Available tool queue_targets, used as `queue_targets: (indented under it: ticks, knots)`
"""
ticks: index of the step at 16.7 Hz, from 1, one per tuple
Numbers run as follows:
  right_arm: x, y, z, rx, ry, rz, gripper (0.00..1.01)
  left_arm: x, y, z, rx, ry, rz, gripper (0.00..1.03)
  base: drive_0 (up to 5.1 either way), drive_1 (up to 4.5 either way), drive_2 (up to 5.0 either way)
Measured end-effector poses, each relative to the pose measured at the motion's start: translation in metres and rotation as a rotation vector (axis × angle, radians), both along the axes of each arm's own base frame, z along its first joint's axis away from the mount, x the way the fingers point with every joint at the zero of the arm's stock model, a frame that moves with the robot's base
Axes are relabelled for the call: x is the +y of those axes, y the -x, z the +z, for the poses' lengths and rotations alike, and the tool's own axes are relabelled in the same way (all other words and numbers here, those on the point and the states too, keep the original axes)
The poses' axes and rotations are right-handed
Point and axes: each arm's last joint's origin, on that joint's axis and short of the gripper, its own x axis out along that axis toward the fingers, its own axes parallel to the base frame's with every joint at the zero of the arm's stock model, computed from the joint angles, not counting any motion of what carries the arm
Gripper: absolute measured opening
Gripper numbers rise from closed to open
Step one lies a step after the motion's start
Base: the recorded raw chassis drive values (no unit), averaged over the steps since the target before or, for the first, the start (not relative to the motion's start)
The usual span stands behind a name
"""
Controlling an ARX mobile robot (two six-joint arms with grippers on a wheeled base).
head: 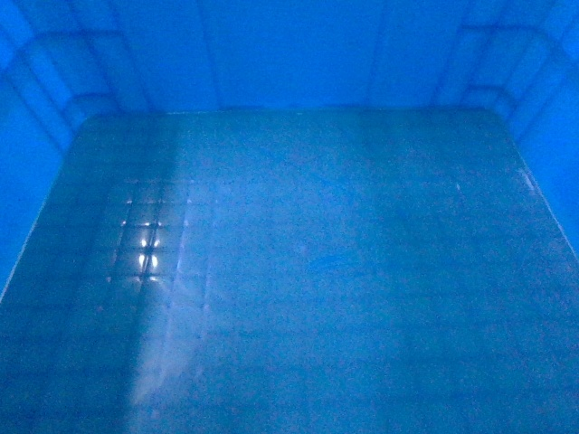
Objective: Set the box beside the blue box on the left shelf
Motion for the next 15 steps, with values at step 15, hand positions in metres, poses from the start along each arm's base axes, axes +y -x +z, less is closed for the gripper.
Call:
queue_targets:
  ticks: [15]
  knots:
    - [0.0000,0.0000,0.0000,0.000,0.000,0.000,0.10,0.0000,0.0001,-0.0001,0.001,-0.001,0.000,0.07,0.0,4.08,-4.0]
